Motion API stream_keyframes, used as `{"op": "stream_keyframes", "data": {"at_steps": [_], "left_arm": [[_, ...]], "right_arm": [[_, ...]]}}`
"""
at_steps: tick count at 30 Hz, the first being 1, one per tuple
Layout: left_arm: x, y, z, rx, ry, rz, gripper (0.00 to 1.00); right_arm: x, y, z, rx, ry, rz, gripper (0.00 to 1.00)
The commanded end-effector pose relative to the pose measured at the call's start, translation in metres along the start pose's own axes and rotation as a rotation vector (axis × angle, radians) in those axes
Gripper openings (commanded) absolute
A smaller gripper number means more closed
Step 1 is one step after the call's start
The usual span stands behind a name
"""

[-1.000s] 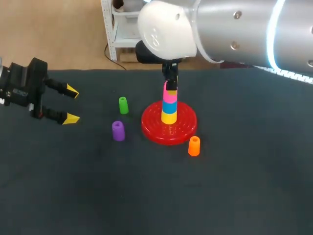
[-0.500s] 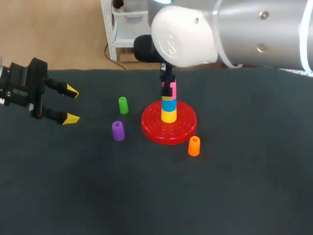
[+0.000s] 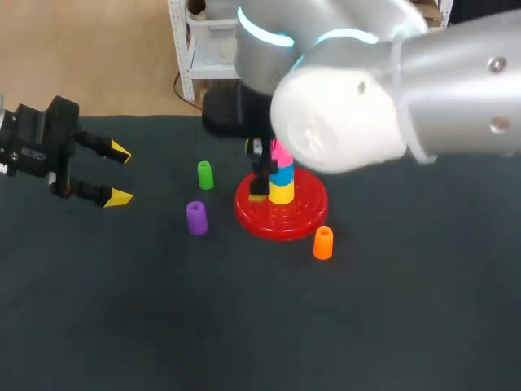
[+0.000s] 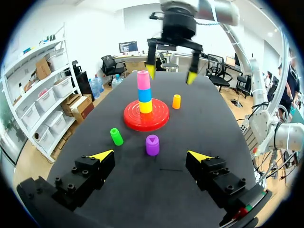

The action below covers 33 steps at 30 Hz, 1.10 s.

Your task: Pick up and stack the cylinders on the red base in this order: pink,purple,orange,green

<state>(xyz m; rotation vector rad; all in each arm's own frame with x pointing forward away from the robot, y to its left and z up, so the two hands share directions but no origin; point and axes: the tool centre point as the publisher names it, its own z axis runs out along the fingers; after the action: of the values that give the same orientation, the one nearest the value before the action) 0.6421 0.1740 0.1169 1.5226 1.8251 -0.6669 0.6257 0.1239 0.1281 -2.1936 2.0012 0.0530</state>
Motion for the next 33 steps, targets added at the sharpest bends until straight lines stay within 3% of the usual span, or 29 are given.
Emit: {"op": "stream_keyframes", "data": {"at_steps": [1,4,11,24,26,33], "left_arm": [[0.001,0.001,0.0,0.002,-0.003,0.002,1.0],[0.001,0.001,0.0,0.002,-0.003,0.002,1.0],[0.001,0.001,0.0,0.002,-0.003,0.002,1.0],[0.001,0.001,0.0,0.002,-0.003,0.002,1.0],[0.001,0.001,0.0,0.002,-0.003,0.002,1.0],[0.001,0.001,0.0,0.002,-0.003,0.002,1.0]], "right_arm": [[-0.028,0.01,0.025,-0.058,0.045,-0.037,1.0],[-0.04,0.015,0.042,-0.095,0.086,-0.072,1.0],[-0.059,0.009,0.059,-0.117,0.073,-0.048,1.0],[-0.069,-0.002,0.091,-0.109,0.086,0.012,1.0],[-0.07,-0.006,0.093,-0.08,0.081,0.012,1.0],[-0.069,-0.014,0.097,-0.093,0.064,0.048,1.0]]}}
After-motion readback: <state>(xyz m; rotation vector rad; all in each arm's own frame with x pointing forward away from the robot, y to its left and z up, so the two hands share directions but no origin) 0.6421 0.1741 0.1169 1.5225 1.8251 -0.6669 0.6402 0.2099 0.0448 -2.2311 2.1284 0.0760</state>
